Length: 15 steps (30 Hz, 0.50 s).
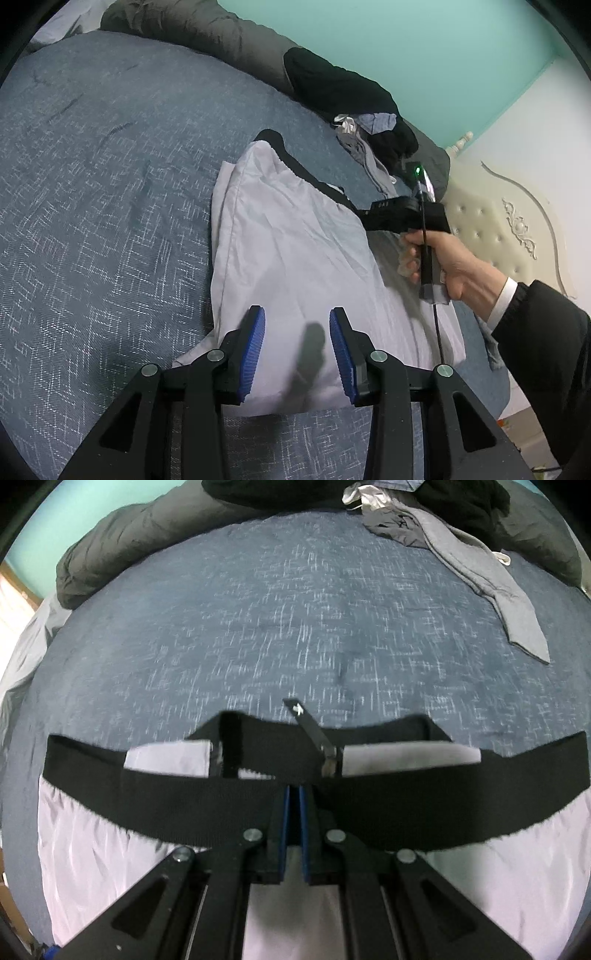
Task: Fold clothes
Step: 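Move both grippers back over the folded grey jacket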
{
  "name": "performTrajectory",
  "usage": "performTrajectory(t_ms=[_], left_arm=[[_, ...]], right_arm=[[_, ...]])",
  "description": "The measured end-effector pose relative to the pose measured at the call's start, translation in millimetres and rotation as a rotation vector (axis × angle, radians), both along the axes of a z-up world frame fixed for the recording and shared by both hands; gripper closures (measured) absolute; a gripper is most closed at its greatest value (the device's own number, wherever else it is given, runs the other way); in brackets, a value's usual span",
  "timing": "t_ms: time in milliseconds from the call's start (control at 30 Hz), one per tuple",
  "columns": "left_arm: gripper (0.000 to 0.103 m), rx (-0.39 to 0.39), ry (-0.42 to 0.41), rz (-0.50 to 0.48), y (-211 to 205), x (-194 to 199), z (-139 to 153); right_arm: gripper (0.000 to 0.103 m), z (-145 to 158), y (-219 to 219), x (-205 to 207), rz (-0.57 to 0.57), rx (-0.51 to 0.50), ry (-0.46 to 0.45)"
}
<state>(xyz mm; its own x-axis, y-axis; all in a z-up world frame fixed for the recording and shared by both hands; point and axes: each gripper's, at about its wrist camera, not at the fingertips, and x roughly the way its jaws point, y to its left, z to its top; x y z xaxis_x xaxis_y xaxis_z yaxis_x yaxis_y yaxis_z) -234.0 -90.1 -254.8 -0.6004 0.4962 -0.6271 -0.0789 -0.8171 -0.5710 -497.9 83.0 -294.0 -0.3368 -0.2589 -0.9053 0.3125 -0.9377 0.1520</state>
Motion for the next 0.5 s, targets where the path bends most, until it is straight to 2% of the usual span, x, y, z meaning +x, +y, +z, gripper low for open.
performTrajectory(t_ms=[167, 367, 500], left_arm=[[0.063, 0.001, 0.001, 0.008, -1, 0, -1], [0.063, -0.002, 0.000, 0.018, -1, 3, 1], [0.062, -0.009, 0.000, 0.025, -1, 5, 3]], right_arm=[[0.100, 29, 8, 7, 0.026, -0.047, 0.028], [0.099, 23, 31, 71, 0.078, -0.087, -0.051], [0.099, 12, 43, 127, 0.121, -0.070, -0.107]])
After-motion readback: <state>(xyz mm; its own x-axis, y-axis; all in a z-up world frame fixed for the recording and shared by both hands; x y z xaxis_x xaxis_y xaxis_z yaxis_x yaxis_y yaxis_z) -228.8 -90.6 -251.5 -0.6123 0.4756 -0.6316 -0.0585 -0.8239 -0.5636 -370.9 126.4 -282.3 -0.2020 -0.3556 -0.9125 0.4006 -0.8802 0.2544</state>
